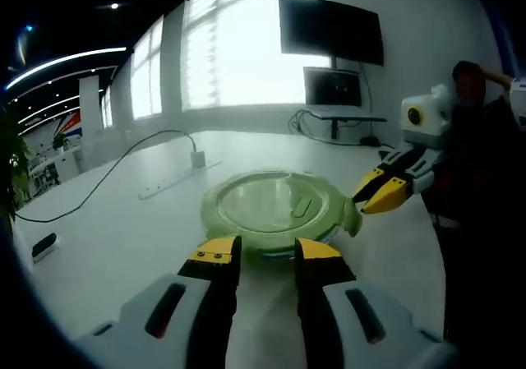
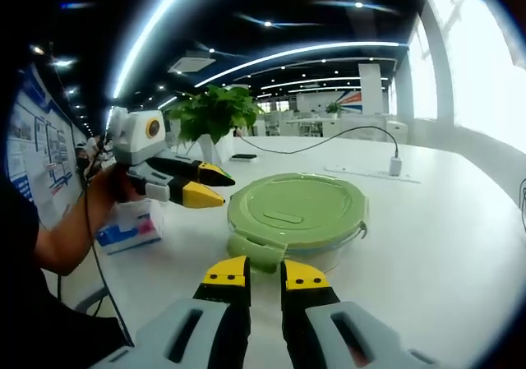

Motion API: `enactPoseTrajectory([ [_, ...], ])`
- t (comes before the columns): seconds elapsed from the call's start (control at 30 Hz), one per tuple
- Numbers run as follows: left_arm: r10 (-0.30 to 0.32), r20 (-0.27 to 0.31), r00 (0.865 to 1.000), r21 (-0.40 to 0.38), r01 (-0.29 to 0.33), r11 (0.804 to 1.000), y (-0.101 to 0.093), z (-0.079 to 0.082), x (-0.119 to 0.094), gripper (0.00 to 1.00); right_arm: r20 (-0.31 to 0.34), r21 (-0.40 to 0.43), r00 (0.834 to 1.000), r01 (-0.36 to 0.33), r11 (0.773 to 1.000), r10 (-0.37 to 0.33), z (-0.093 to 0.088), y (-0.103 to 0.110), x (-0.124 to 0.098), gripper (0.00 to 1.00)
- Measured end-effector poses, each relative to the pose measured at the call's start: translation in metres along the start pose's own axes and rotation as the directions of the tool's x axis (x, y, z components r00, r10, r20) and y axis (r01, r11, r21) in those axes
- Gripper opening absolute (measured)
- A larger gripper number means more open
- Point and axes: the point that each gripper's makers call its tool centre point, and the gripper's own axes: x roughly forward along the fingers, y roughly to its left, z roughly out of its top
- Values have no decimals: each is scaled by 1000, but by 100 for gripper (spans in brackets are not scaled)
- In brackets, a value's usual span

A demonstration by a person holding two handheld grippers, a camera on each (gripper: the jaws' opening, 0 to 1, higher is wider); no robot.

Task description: Open container latches remove lid place lid upside down on tabletop take tomato from container place on tabletop

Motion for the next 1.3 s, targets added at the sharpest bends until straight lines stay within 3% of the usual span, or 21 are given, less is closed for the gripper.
enactPoseTrajectory([
  [0.1, -24, -12, 1000, 34, 25, 999, -3, 9, 6, 30, 6, -1, 1000, 3, 1000, -3, -1, -2, 0, 10],
  [0.23, -46, -96, 994, 69, 52, 996, -1, 4, 20, 30, 15, 7, 1000, -1, 1000, 1, 0, -1, -1, 10],
  [0.43, -120, -146, 982, 24, 125, 992, 1, 11, 41, 37, 18, 26, 1000, 0, 1000, 0, -4, -5, 0, 10],
  [0.57, -168, -175, 970, 13, 173, 985, -1, 10, 57, 39, 21, 34, 1000, -3, 999, 2, -4, -7, 2, 10],
  [0.67, -197, -243, 950, 37, 213, 976, 0, -4, 68, 41, 21, 36, 1000, -6, 999, 5, -3, -7, 2, 10],
  [0.7, -193, -218, 957, 8, 200, 980, 1, -1, 72, 41, 22, 37, 1000, -7, 999, 6, -3, -7, 3, 10],
  [1.03, -209, -118, 971, 18, 213, 977, 9, -1, 65, 46, 24, 55, 1000, -16, 998, 15, -7, -9, 2, 10],
  [1.2, -186, -102, 977, 14, 188, 982, 10, 0, 66, 44, 28, 61, 999, -17, 998, 16, -7, -9, 2, 10],
  [1.3, -176, -128, 976, 22, 180, 983, 8, -1, 66, 42, 25, 62, 999, -22, 998, 21, -8, -9, 3, 10],
])
